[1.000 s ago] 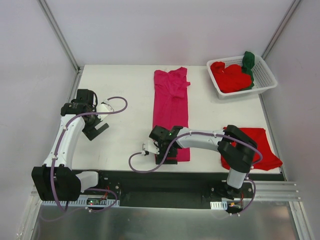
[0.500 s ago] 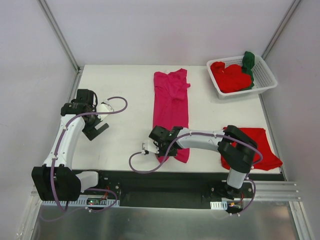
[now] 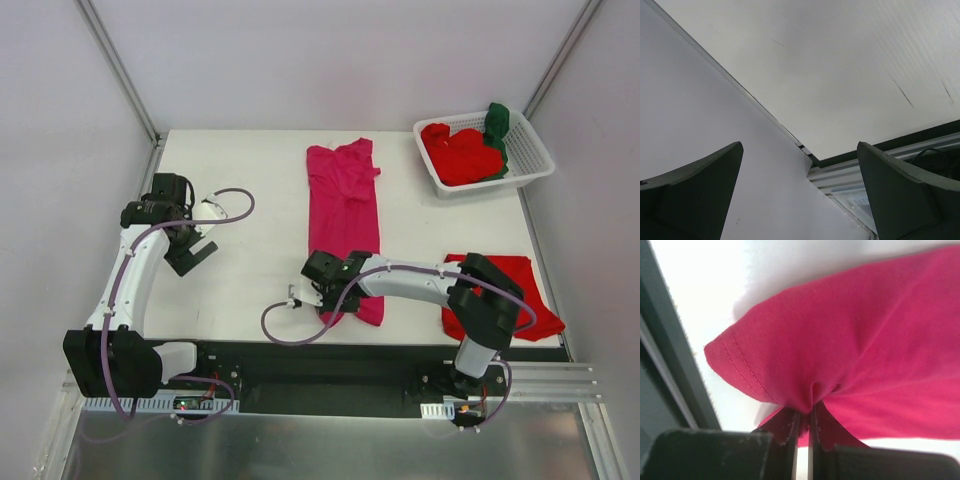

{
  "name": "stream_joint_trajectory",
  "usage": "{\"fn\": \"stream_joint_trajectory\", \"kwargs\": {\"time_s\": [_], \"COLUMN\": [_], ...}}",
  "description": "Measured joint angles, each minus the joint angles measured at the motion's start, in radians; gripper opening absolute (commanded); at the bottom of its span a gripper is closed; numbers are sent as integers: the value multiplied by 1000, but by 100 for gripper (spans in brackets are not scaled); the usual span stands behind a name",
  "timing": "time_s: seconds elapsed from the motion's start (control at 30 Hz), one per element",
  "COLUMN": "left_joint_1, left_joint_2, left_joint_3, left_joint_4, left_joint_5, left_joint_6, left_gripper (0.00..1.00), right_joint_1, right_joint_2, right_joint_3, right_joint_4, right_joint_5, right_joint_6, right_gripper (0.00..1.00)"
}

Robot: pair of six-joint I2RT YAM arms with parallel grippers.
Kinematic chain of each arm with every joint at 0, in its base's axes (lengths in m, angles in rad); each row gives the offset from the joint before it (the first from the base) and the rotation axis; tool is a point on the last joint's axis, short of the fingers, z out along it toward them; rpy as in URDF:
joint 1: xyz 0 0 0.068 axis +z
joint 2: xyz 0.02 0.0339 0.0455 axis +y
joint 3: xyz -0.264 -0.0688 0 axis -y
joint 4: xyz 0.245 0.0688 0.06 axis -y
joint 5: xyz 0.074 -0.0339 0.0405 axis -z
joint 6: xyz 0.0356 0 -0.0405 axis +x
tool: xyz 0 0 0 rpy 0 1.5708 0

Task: Fold and stack the t-shirts

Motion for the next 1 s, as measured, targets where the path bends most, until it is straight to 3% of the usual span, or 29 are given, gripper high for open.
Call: {"fn": "stream_joint_trajectory", "kwargs": {"time_s": [0.5, 1.0], "left_joint_1": [-19, -35], "left_joint_2": [37, 61], "left_joint_3": [68, 75], "left_joint_4": [3, 10], "left_joint_5": [-2, -11], "left_joint_6": [11, 34], "left_gripper": [99, 99], "right_joint_1": [93, 238], "right_joint_2": [-200, -306], "right_joint_3": [94, 11], "right_joint_4": [-219, -245], "right_joint_5": [4, -66], "right_joint_6": [98, 142], "right_gripper": [1, 1]}}
